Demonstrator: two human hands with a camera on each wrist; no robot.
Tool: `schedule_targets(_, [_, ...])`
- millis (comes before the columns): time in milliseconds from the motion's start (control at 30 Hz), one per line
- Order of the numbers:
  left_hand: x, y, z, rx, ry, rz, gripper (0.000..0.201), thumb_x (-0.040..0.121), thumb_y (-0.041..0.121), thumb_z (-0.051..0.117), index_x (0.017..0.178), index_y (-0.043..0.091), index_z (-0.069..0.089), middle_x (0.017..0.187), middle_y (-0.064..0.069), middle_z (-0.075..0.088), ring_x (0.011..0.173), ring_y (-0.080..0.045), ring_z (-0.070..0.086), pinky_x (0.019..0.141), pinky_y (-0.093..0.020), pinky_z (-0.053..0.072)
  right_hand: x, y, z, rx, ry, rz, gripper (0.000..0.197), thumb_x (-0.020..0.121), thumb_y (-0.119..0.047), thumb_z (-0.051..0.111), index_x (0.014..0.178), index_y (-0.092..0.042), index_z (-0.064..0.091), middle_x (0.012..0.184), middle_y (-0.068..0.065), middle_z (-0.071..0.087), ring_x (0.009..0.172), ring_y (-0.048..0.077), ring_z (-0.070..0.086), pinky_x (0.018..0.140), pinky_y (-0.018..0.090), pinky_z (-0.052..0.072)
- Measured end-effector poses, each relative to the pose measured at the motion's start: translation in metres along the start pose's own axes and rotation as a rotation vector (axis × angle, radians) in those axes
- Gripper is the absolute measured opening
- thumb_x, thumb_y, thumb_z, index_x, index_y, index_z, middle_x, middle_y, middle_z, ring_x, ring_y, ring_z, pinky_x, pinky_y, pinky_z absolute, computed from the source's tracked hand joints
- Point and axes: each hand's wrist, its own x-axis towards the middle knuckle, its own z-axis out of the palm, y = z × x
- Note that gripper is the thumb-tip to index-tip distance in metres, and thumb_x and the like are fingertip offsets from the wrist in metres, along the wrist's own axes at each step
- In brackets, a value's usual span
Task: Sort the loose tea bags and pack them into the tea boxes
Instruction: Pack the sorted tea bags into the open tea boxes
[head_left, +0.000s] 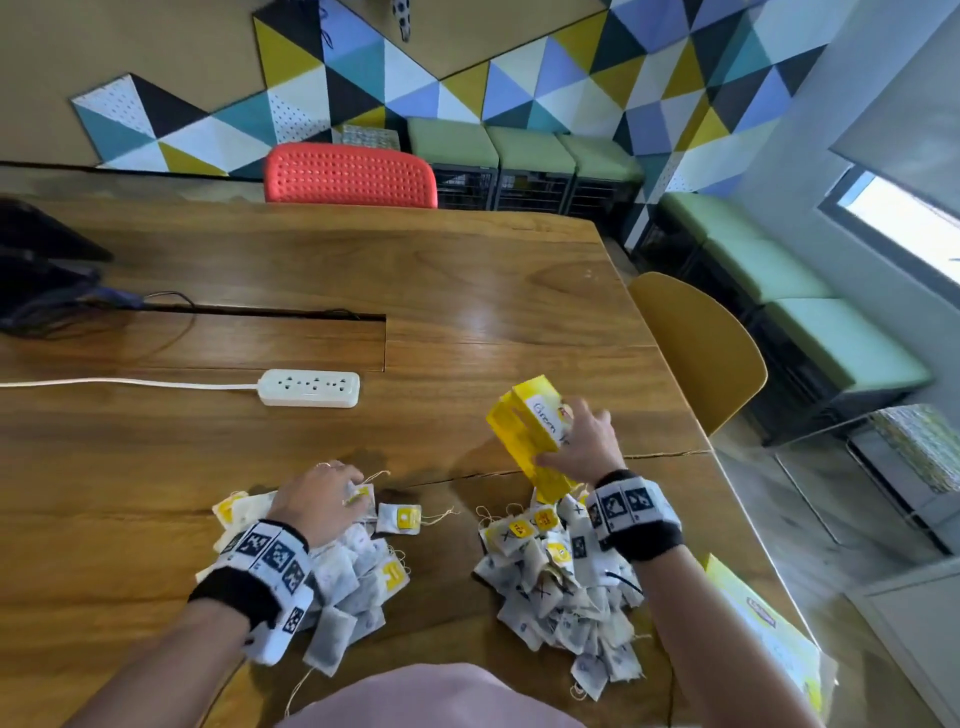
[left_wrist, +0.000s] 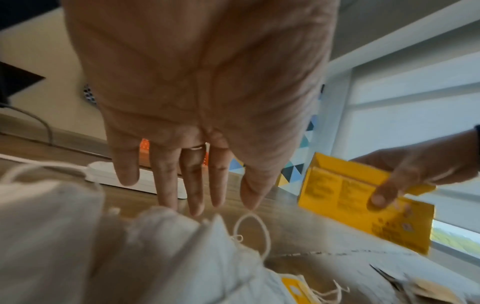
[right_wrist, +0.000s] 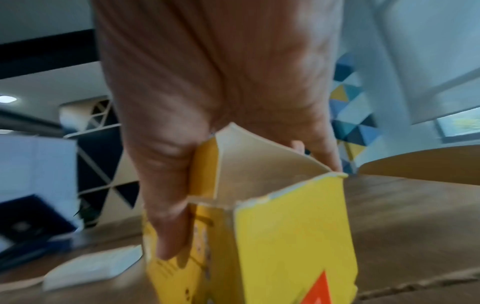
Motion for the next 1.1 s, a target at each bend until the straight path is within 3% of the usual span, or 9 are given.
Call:
schedule_targets(100, [-0.004, -0.011, -0.007, -0.085, -0.014, -0.071, 0.033, 0.093, 0.042, 0.052, 0.120, 0.025, 0.060, 0.119, 0.002, 0.063, 0.103, -0.017, 0.060, 0.083, -0.030, 0.050, 0.000, -0.037, 0.028, -0.182, -0.164, -0.184, 0.090, 0.067, -0.039, 0.082, 0.140, -0.021, 0.033, 0.132, 0.014, 0.038, 0.125, 0.034, 0.039, 0.104, 0.052, 0.038])
schedule_targets(233, [-0.015, -0.029, -0.002, -0.227, -0.029, -0.106, 0.026, 0.091, 0.039, 0.057, 0.113, 0.026, 0.064, 0.115, 0.002, 0.065, 0.098, -0.016, 0.063, 0.085, -0.031, 0.051, 0.006, -0.062, 0.052, -0.271, -0.293, -0.321, 0.087, 0.070, -0.044, 0.080, 0.142, -0.031, 0.033, 0.139, 0.011, 0.037, 0.134, 0.033, 0.033, 0.111, 0.060, 0.023])
schedule_targets(400, [-0.026, -0.038, 0.004, -0.341, 0.024, -0.065, 0.025, 0.091, 0.027, 0.060, 0.115, 0.022, 0.065, 0.110, 0.007, 0.067, 0.088, -0.004, 0.059, 0.073, -0.015, 0.044, 0.015, -0.066, 0.054, -0.308, -0.280, -0.369, 0.097, 0.065, -0.044, 0.083, 0.146, -0.031, 0.030, 0.147, 0.008, 0.029, 0.138, 0.030, 0.027, 0.112, 0.065, 0.011])
schedule_targets(467, [-0.032, -0.040, 0.003, -0.421, 0.053, -0.017, 0.020, 0.089, 0.023, 0.064, 0.108, 0.029, 0.066, 0.108, 0.010, 0.066, 0.094, -0.004, 0.061, 0.079, -0.014, 0.047, 0.010, -0.068, 0.051, -0.299, -0.226, -0.405, 0.099, 0.065, -0.044, 0.082, 0.147, -0.029, 0.029, 0.147, 0.008, 0.029, 0.138, 0.029, 0.025, 0.114, 0.063, 0.008])
schedule_targets(567, [-0.044, -0.039, 0.002, -0.376, 0.055, 0.071, 0.022, 0.084, 0.030, 0.070, 0.096, 0.045, 0.061, 0.112, 0.018, 0.057, 0.100, -0.004, 0.058, 0.091, -0.024, 0.047, -0.006, -0.071, 0.054, -0.178, -0.091, -0.516, 0.077, 0.074, -0.044, 0.074, 0.141, -0.028, 0.040, 0.140, 0.004, 0.037, 0.133, 0.027, 0.032, 0.115, 0.054, 0.019])
schedule_targets(700, [-0.058, -0.022, 0.003, 0.019, -0.011, 0.126, 0.032, 0.080, 0.050, 0.065, 0.110, 0.040, 0.065, 0.118, 0.022, 0.049, 0.110, -0.005, 0.043, 0.096, -0.026, 0.035, -0.031, -0.067, 0.078, -0.020, -0.020, -0.684, 0.049, 0.084, -0.030, 0.066, 0.130, -0.019, 0.055, 0.132, 0.004, 0.048, 0.127, 0.025, 0.042, 0.104, 0.045, 0.035])
schedule_targets(833, [-0.062, -0.015, 0.011, 0.113, -0.014, 0.096, 0.047, 0.079, 0.056, 0.062, 0.123, 0.039, 0.057, 0.128, 0.018, 0.047, 0.127, -0.011, 0.038, 0.103, -0.030, 0.028, -0.033, -0.058, 0.090, -0.255, 0.006, -0.545, 0.067, 0.082, -0.029, 0.067, 0.142, -0.023, 0.038, 0.146, 0.006, 0.032, 0.139, 0.028, 0.024, 0.113, 0.048, 0.023])
schedule_targets(933, [-0.059, -0.014, 0.012, 0.205, -0.019, 0.083, 0.052, 0.081, 0.056, 0.059, 0.129, 0.040, 0.050, 0.134, 0.016, 0.048, 0.127, -0.012, 0.041, 0.104, -0.031, 0.028, -0.022, -0.050, 0.084, -0.215, 0.014, -0.379, 0.085, 0.073, -0.038, 0.074, 0.145, -0.025, 0.030, 0.148, 0.010, 0.026, 0.140, 0.032, 0.019, 0.113, 0.051, 0.024])
schedule_targets(1100, [-0.055, -0.015, 0.014, 0.044, -0.022, 0.089, 0.022, 0.083, 0.041, 0.063, 0.104, 0.035, 0.065, 0.102, 0.013, 0.066, 0.103, -0.010, 0.056, 0.090, -0.028, 0.036, -0.034, -0.050, 0.086, -0.051, 0.067, -0.517, 0.066, 0.078, -0.037, 0.071, 0.137, -0.020, 0.046, 0.136, 0.004, 0.043, 0.129, 0.024, 0.036, 0.107, 0.041, 0.033])
